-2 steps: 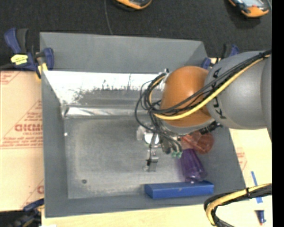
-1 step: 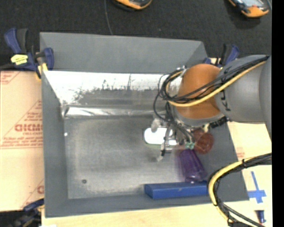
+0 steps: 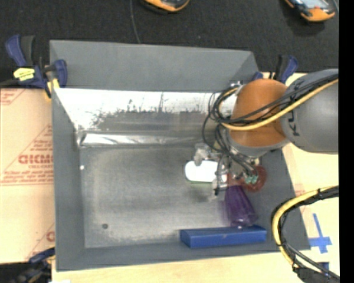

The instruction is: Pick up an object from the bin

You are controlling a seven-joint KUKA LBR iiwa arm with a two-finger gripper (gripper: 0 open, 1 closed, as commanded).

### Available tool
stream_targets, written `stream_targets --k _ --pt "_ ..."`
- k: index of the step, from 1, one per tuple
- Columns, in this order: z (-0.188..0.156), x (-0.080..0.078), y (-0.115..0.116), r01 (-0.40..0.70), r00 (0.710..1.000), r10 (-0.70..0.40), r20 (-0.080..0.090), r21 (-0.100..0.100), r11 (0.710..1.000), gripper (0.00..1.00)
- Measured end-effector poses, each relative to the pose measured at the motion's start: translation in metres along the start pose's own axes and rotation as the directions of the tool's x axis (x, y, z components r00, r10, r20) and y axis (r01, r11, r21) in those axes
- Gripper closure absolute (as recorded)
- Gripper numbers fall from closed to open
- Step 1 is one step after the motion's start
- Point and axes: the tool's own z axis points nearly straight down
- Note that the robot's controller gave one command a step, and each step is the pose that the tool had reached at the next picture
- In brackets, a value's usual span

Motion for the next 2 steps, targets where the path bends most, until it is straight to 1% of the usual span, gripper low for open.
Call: stream_targets --k 1,2 --pt "0.001 -0.005 0.001 -0.035 0.999 0.035 0.004 0.0 0.999 0.0" --pt "0.021 -0.015 -0.029 -0.083 0.996 0.083 0.011 0.003 0.997 0.0"
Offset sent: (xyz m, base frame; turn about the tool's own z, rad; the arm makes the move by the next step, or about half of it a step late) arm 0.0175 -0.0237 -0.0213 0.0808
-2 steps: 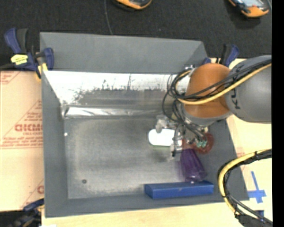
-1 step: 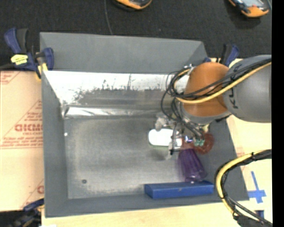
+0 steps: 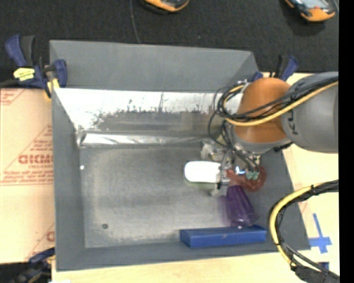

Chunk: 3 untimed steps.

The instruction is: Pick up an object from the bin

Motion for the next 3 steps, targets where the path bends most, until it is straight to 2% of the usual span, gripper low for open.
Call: stream_targets --k 1,3 --pt "-0.0008 0.0044 0.0107 0.019 1.0 -0.019 -0.002 -0.004 1.0 1.0" --pt "-0.0075 0.0042 0.0101 0.016 1.0 -0.016 0.001 -0.004 1.0 1.0"
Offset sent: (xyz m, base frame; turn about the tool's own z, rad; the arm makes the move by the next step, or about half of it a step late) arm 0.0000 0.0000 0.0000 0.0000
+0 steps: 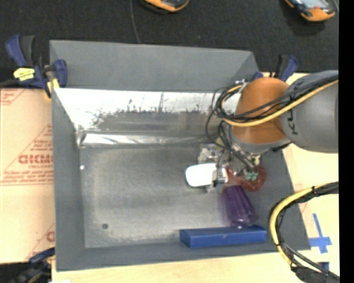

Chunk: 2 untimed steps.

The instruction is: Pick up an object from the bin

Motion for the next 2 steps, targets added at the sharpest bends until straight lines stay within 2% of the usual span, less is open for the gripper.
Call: stream_targets --k 2 --pt "-0.0262 -0.0016 -0.0008 -0.003 1.0 0.003 0.006 0.001 1.0 1.0"
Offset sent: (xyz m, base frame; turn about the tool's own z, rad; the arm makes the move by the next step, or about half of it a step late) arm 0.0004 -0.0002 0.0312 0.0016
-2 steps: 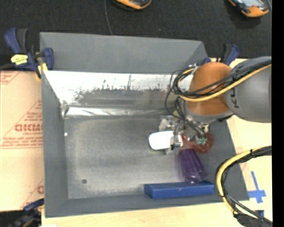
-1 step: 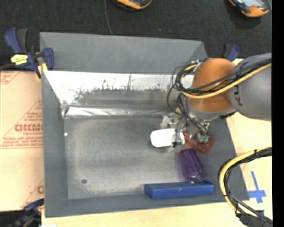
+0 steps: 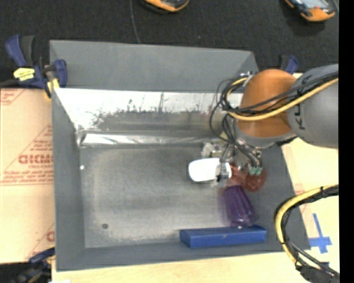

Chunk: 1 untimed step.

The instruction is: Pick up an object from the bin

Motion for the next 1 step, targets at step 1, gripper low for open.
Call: stream_targets --k 1 --pt "-0.0393 0.0005 -0.0002 -0.003 1.0 0.003 -0.006 -0.001 1.0 1.0"
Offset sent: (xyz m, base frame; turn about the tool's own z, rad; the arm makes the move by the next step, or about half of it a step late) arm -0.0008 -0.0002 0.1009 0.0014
